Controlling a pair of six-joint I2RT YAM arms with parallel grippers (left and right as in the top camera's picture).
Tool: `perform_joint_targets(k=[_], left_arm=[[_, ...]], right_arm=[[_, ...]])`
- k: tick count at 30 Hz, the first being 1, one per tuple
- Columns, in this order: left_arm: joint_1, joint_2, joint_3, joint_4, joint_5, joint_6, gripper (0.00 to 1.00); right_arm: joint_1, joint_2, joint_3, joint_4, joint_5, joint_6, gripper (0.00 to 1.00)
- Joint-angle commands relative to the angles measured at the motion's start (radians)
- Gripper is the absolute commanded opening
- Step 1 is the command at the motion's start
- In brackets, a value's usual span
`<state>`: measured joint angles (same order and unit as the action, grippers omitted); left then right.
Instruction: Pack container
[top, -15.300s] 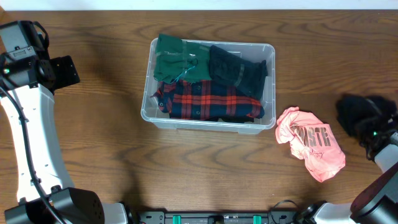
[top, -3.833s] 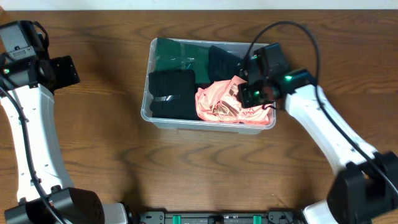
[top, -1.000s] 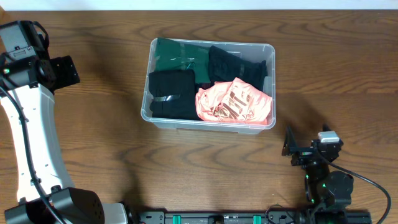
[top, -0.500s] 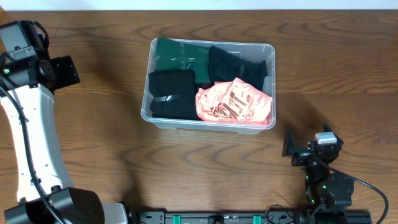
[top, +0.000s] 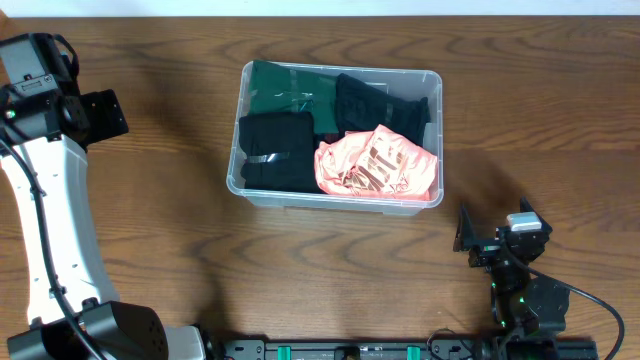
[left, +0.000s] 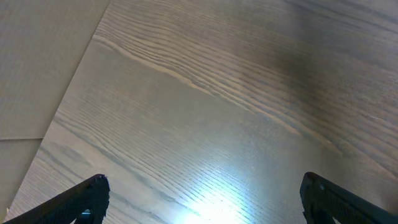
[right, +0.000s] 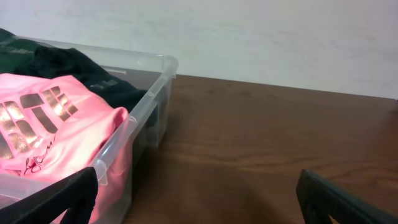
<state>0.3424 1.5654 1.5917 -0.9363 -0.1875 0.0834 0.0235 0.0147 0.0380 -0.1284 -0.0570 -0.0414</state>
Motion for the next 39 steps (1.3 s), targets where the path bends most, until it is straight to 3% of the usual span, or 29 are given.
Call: perform_joint_targets(k=[1, 23, 30, 39], left_arm=[[0.002, 0.003, -0.004, -0.002, -0.008, 0.01, 0.98], [-0.002, -0.021, -0.004, -0.002, -0.008, 0.01, 0.98], [-0.026, -0.11, -0.004, -0.003, -0.008, 0.01, 0.98], [-0.172, -0.306, -0.014, -0.001, -0.008, 0.01, 0.98]], right_arm=[[-0.006, -0.009, -0.006, 0.005, -0.011, -0.016, 0.99], [-0.006, -0.009, -0.006, 0.005, -0.011, -0.016, 0.99], [-0.006, -0.009, -0.006, 0.005, -0.011, -0.016, 0.99], [-0.006, -0.009, -0.006, 0.005, -0.011, -0.016, 0.99]])
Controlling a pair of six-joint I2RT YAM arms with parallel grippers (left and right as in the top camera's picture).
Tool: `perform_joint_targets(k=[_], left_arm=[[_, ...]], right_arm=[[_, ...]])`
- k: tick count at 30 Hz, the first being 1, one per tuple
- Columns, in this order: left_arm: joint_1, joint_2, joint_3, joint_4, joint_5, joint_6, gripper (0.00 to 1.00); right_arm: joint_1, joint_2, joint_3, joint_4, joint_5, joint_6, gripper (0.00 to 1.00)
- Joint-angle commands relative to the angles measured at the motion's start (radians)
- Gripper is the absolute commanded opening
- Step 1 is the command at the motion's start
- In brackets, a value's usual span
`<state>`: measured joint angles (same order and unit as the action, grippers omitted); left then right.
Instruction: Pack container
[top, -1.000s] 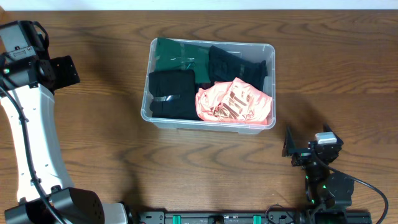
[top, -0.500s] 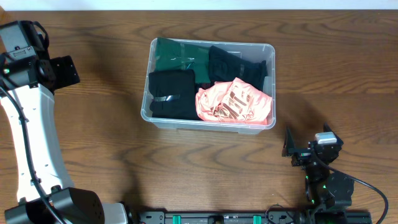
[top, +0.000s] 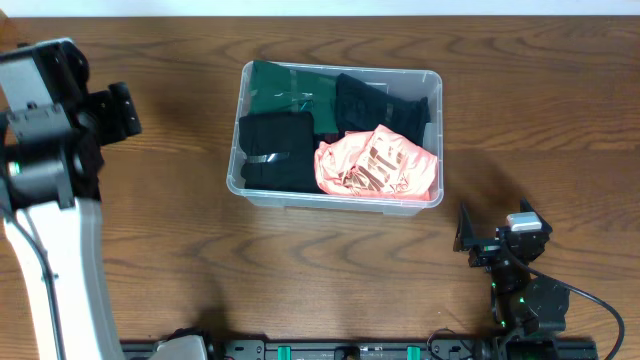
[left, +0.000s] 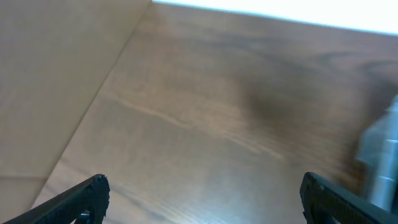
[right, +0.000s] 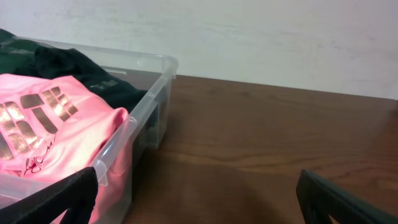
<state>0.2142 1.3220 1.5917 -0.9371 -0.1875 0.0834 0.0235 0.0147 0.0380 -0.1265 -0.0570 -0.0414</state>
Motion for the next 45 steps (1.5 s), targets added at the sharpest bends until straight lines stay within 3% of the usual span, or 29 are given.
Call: perform_joint_targets(k=[1, 9, 18, 27, 45], left_arm=[[-0.058, -0.081, -0.021, 0.004, -0.008, 0.009, 0.98], [-0.101, -0.277, -0.197, 0.243, 0.019, -0.15, 0.98], [-0.111, -0.537, -0.64, 0.687, 0.163, -0.172, 0.98], [-0.196, -0.809, -1.011, 0.941, 0.163, -0.172, 0.98], [-0.237, -1.202, -1.393, 0.991, 0.162, -0.254, 0.98]], right_arm=[[-0.006, -0.009, -0.006, 0.003, -0.011, -0.016, 0.99], [-0.006, -0.009, -0.006, 0.003, -0.011, -0.016, 0.99], [-0.006, -0.009, -0.006, 0.003, -0.011, -0.016, 0.99], [-0.006, -0.009, -0.006, 0.003, -0.011, -0.016, 0.99], [-0.006, -0.009, -0.006, 0.003, -0.011, -0.016, 0.99]])
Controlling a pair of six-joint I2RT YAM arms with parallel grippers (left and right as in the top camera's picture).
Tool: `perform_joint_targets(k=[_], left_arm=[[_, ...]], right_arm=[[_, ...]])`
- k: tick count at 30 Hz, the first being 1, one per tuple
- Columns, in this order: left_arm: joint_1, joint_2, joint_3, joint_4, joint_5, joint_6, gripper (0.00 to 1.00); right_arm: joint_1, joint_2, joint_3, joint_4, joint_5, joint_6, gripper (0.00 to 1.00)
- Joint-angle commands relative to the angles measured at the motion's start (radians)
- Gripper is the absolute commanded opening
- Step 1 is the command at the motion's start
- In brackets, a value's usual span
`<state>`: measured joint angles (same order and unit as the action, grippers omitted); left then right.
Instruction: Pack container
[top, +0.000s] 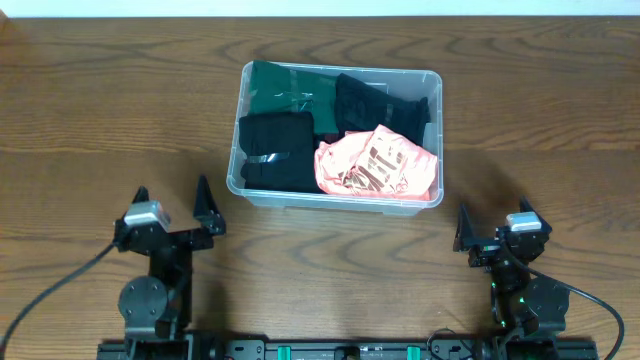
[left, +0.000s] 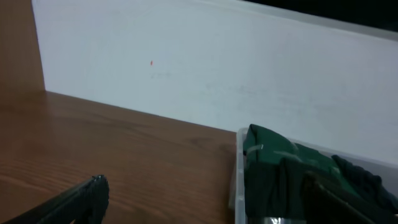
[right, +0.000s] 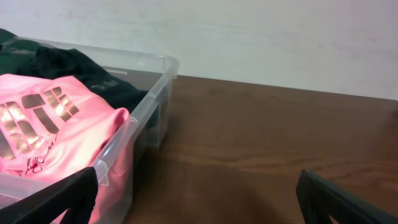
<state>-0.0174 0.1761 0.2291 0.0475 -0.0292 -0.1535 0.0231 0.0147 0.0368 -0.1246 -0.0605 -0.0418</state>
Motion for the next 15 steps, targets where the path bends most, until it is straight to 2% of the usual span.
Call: perform_joint_targets(k=[1, 9, 15], left_arm=[[-0.005, -0.073, -0.043, 0.007, 0.004, -0.018, 0.98], [-0.006, -0.174, -0.16, 0.007, 0.003, -0.017, 0.98], [-0.008, -0.174, -0.183, 0.006, 0.003, -0.017, 0.98]], right_arm=[[-0.006, -0.009, -0.005, 0.001, -0.008, -0.016, 0.99], [-0.006, -0.009, -0.005, 0.001, -0.008, -0.016, 0.99], [-0.006, -0.009, -0.005, 0.001, -0.008, -0.016, 0.99]])
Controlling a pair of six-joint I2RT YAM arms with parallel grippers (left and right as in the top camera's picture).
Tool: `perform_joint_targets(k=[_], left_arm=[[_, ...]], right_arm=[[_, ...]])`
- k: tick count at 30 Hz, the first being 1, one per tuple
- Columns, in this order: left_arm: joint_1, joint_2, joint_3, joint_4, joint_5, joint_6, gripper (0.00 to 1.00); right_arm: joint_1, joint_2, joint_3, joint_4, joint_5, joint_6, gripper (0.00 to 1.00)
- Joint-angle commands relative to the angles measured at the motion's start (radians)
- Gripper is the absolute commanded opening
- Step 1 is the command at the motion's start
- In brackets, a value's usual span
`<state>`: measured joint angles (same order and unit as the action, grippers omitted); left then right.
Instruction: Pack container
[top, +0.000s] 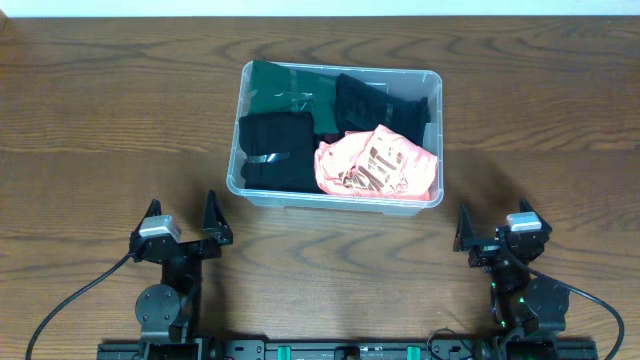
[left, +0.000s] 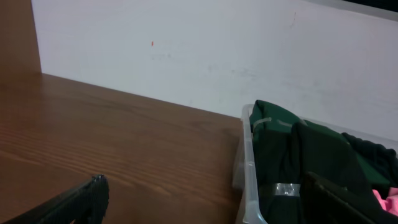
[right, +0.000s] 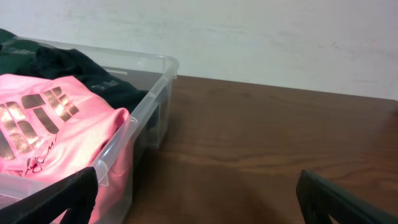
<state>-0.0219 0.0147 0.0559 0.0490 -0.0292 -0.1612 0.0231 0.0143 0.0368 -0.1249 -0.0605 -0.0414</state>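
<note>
A clear plastic container (top: 241, 182) stands at the table's middle, filled with folded clothes: a green garment (top: 285, 88), black garments (top: 275, 150) and a pink shirt (top: 375, 162) at its front right. My left gripper (top: 182, 223) rests open near the front edge, left of the bin, empty. My right gripper (top: 492, 226) rests open at the front right, also empty. In the left wrist view the bin's corner (left: 247, 180) shows green and black cloth. In the right wrist view the pink shirt (right: 43, 124) lies against the bin's wall (right: 140, 112).
The wooden table (top: 120, 110) surrounds the bin. A white wall (right: 261, 37) runs behind the table's far edge. Both arm bases sit along the front edge.
My left gripper has shifted slightly right and nearer the bin at the front edge. The right gripper and the clothes have not moved.
My left arm was raised at the far left, gripper over bare table. Then it stood a bit nearer the bin. Half a second ago it lay folded at the front edge, where it now rests. The right arm stayed parked throughout.
</note>
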Motion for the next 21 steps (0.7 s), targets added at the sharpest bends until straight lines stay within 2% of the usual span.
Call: perform_joint_targets(k=[1, 12, 17, 21], left_arm=[[-0.004, -0.013, -0.015, 0.004, 0.003, -0.009, 0.98], [-0.023, -0.013, -0.052, -0.01, 0.002, -0.012, 0.98], [-0.023, -0.013, -0.052, -0.128, -0.008, -0.007, 0.98], [-0.023, -0.013, -0.052, -0.12, -0.008, 0.016, 0.98]], right_arm=[[-0.006, -0.008, -0.005, 0.002, -0.008, -0.016, 0.99], [-0.006, -0.008, -0.005, 0.002, -0.008, -0.016, 0.99], [-0.006, -0.008, -0.005, 0.002, -0.008, -0.016, 0.99], [-0.006, -0.008, -0.005, 0.002, -0.008, -0.016, 0.99]])
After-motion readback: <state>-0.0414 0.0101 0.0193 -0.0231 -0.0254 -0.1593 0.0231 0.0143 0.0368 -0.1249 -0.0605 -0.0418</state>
